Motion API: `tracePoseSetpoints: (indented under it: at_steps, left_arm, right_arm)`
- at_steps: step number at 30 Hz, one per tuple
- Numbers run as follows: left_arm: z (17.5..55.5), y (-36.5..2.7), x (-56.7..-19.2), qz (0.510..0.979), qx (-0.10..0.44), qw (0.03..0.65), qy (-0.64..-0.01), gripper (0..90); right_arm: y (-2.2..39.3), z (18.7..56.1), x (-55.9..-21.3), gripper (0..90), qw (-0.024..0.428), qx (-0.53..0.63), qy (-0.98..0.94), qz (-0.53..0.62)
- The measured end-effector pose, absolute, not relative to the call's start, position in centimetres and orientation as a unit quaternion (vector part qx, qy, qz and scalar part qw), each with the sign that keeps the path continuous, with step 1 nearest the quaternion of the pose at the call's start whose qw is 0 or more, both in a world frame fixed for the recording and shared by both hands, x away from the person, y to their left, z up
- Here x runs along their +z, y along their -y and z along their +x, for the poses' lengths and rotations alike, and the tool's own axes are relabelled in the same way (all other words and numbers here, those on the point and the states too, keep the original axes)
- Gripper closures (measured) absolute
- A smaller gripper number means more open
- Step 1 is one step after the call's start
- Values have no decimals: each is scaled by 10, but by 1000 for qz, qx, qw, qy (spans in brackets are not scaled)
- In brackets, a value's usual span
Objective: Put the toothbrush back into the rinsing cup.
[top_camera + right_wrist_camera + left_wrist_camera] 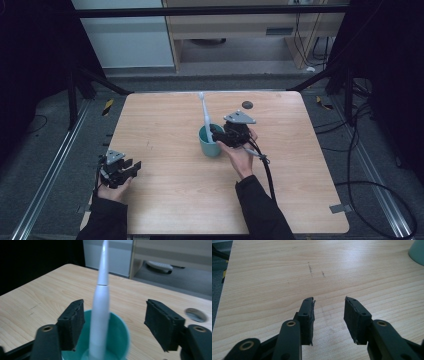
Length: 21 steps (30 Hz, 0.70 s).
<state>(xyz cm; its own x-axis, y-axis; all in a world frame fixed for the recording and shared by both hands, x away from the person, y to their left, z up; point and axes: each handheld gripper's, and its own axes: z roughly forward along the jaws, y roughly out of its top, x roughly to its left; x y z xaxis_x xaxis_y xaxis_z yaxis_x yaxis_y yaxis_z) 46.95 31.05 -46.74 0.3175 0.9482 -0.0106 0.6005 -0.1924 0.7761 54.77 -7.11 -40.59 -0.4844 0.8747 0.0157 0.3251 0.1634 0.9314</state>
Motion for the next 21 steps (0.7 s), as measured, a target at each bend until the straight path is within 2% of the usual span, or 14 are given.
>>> tracePoseSetpoints:
  at_steps: [7, 21]
  left_arm:
    - [470, -309, -468, 735, 247, 348, -526, 566]
    - [470, -308, -469, 736, 243, 351, -525, 527]
  right_arm:
    - [125, 516, -406, 192, 281, 472, -710, 441]
    - [203, 468, -441, 158, 276, 432, -704, 491]
